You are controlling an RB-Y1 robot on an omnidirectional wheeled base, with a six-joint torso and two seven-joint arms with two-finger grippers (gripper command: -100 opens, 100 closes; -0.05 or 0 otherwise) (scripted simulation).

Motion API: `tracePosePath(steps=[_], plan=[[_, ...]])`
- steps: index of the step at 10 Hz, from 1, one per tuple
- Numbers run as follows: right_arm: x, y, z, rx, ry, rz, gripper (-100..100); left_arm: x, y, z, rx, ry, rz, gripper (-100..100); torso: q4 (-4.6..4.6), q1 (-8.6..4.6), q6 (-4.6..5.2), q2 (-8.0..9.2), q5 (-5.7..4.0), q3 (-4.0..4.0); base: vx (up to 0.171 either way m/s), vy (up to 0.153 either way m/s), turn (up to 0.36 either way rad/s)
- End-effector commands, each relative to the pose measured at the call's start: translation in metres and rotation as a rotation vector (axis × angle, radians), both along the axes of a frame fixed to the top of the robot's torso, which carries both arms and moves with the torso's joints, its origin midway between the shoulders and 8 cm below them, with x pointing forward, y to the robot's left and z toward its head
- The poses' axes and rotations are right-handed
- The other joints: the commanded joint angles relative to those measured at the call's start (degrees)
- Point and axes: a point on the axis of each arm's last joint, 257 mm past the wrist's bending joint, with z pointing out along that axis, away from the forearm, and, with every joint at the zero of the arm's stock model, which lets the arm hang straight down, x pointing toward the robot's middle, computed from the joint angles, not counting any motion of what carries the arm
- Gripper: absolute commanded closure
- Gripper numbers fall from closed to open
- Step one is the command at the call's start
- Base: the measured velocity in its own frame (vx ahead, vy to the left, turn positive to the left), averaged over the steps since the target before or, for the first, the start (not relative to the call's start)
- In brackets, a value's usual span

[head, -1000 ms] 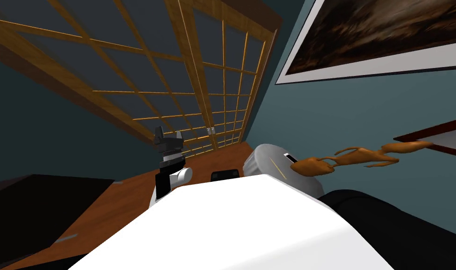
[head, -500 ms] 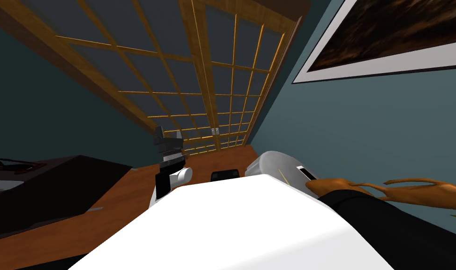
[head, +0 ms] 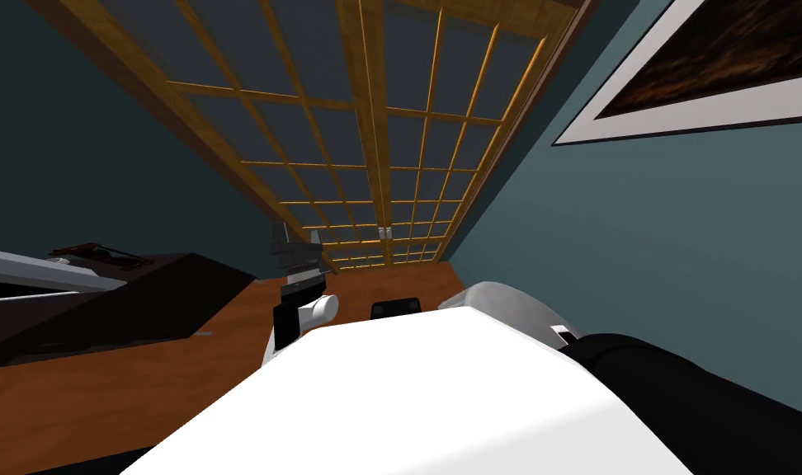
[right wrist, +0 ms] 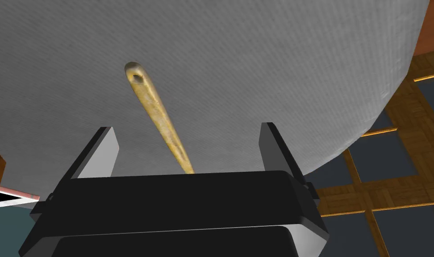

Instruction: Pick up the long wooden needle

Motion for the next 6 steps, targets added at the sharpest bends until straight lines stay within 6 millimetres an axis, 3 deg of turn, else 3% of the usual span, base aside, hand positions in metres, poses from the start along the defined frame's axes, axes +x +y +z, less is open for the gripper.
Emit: tracePosePath(steps=[1,3,6], plan=[[-0.005,-0.003,0.001,0.000,0.008,0.000,-100,0.000,0.000,0.000,0.000,0.000,0.000,0,0.00,0.00,0.00,0.00,0.00,0.00,0.035,-0.033,-0.010],[-0.024,0.006,-0.005,0.014,0.059,0.012,-100,0.000,0.000,0.000,0.000,0.000,0.000,0,0.04,0.11,-0.02,0.17,0.03,0.10,0.070,-0.057,0.256],[-0.039,0.018,-0.014,0.033,0.101,0.020,-100,0.000,0.000,0.000,0.000,0.000,0.000,0,-0.04,-0.35,-0.03,-0.19,-0.06,-0.11,0.131,-0.145,0.213]])
